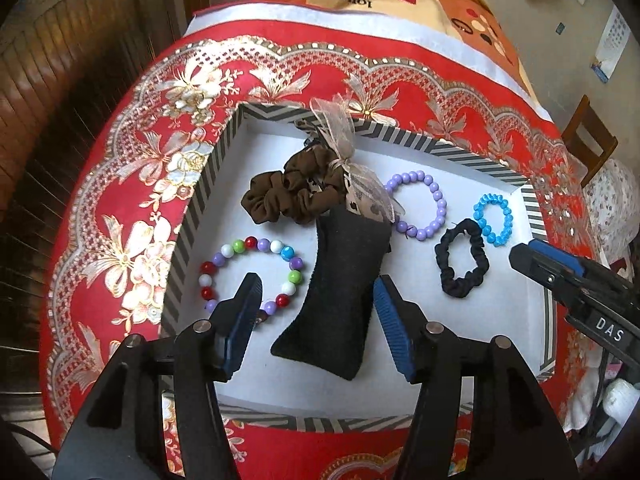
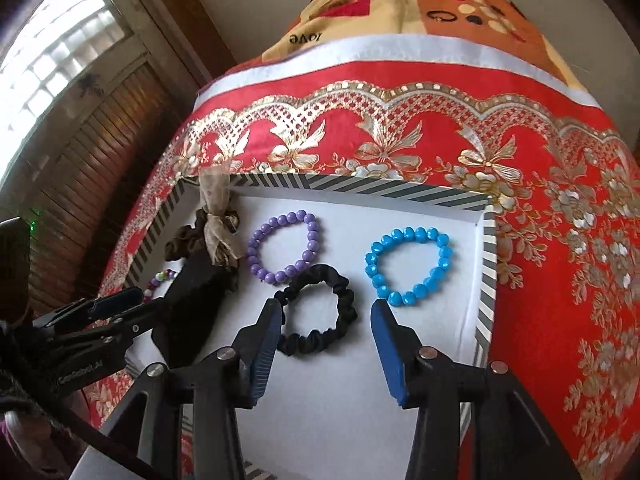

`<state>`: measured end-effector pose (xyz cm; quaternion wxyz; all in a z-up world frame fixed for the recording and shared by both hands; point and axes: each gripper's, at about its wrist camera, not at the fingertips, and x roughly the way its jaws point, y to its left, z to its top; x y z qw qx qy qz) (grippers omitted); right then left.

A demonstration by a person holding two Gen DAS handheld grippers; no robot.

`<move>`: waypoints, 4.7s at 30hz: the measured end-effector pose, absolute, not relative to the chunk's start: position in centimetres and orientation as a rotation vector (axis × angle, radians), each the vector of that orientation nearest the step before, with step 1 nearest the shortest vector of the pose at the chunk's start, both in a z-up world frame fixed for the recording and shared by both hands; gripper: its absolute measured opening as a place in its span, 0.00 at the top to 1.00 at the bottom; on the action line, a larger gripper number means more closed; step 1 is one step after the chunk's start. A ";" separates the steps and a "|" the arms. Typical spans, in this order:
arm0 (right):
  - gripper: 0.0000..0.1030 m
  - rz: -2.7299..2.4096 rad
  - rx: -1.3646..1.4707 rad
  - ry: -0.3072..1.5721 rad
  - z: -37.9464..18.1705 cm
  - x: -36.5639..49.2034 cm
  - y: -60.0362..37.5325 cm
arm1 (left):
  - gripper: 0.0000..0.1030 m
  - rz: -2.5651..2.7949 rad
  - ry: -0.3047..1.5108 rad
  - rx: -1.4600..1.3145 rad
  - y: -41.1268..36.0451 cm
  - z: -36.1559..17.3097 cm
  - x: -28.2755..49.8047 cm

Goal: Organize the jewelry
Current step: 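Lift both grippers out of the tray back toward the loose jewelry, then grasp the green-blue beaded bracelet with the left gripper while the right grasps the amber heart bracelet, then lift both held bracelets and carry them toward the tray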

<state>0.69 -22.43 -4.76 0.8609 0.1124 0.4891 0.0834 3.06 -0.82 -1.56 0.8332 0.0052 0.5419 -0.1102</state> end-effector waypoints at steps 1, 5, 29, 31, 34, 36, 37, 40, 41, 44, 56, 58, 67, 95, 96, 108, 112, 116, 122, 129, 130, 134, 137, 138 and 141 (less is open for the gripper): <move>0.57 0.171 0.233 1.021 -4.5 0.4 -22.5 | 0.44 -0.236 1.144 0.013 -0.8 -1.4 2.9; 0.57 0.165 0.234 1.006 -3.8 -0.8 -22.5 | 0.44 -0.243 1.124 0.017 -0.9 -0.5 2.0; 0.47 0.118 0.213 0.934 -0.8 -12.3 -24.0 | 0.44 -0.184 1.032 0.118 -2.1 2.1 -7.4; 0.46 0.111 0.203 0.931 -0.8 -13.7 -24.1 | 0.44 -0.181 1.027 0.118 -2.2 2.3 -8.4; 0.44 0.108 0.203 0.930 -0.7 -15.3 -24.3 | 0.44 -0.179 1.023 0.117 -2.5 2.4 -10.0; 0.43 0.108 0.202 0.928 -0.8 -16.5 -24.5 | 0.44 -0.179 1.017 0.120 -2.6 2.6 -11.1; 0.43 0.107 0.201 0.927 -0.8 -17.1 -24.5 | 0.44 -0.179 1.014 0.122 -2.7 2.7 -11.6; 0.43 0.106 0.201 0.923 -0.9 -18.8 -24.7 | 0.44 -0.178 1.002 0.124 -2.9 3.0 -13.0; 0.43 0.105 0.201 0.921 -0.8 -19.3 -24.8 | 0.44 -0.177 0.998 0.125 -2.9 3.1 -13.4; 0.43 0.104 0.204 0.916 -0.9 -20.8 -25.0 | 0.44 -0.175 0.987 0.127 -2.9 3.3 -14.7; 0.42 0.111 0.211 0.917 -1.4 -24.9 -25.5 | 0.44 -0.189 1.001 0.081 -1.6 3.6 -17.9; 0.42 0.111 0.210 0.919 -1.6 -25.3 -25.5 | 0.44 -0.190 1.012 0.063 -0.9 3.5 -18.1; 0.41 0.136 0.207 0.961 -3.4 -25.6 -24.8 | 0.44 -0.190 1.131 -0.052 2.9 0.7 -18.0; 0.69 0.207 0.197 1.092 -9.5 -18.6 -22.3 | 0.44 -0.233 1.309 -0.092 -0.3 -5.4 -11.7; 0.69 0.208 0.199 1.097 -9.7 -18.5 -22.2 | 0.44 -0.232 1.307 -0.084 -0.4 -5.5 -11.6; 0.92 0.265 0.225 1.019 -7.4 -18.8 -21.8 | 0.94 -0.291 1.305 -0.156 0.1 -3.8 -11.1; 0.92 0.298 0.262 0.973 -5.2 -19.4 -21.9 | 0.95 -0.317 1.249 -0.149 0.1 -1.5 -11.7; 0.92 0.317 0.272 0.929 -3.0 -19.9 -21.8 | 0.95 -0.326 1.227 -0.161 0.4 -0.2 -11.9; 0.92 0.316 0.269 0.864 0.1 -20.6 -22.1 | 0.76 -0.323 1.297 -0.184 0.4 -1.4 -12.2; 0.92 0.295 0.278 0.847 1.0 -21.5 -23.1 | 0.52 -0.195 1.417 -0.282 1.0 -5.8 -11.7; 0.92 0.292 0.280 0.848 1.0 -21.6 -23.2 | 0.52 -0.184 1.383 -0.282 0.8 -5.4 -11.7; 0.92 0.287 0.290 0.850 1.0 -21.9 -23.5 | 0.58 -0.184 1.389 -0.283 -0.4 -5.7 -11.0; 0.92 0.285 0.291 0.848 1.0 -21.9 -23.6 | 0.86 -0.199 1.389 -0.208 -1.6 -5.7 -11.2; 0.92 0.283 0.291 0.847 1.1 -22.0 -23.7 | 0.86 -0.216 1.402 -0.200 -1.9 -5.9 -11.2; 0.92 0.279 0.296 0.838 1.3 -22.0 -23.9 | 0.90 -0.240 1.398 -0.235 -1.7 -5.8 -11.1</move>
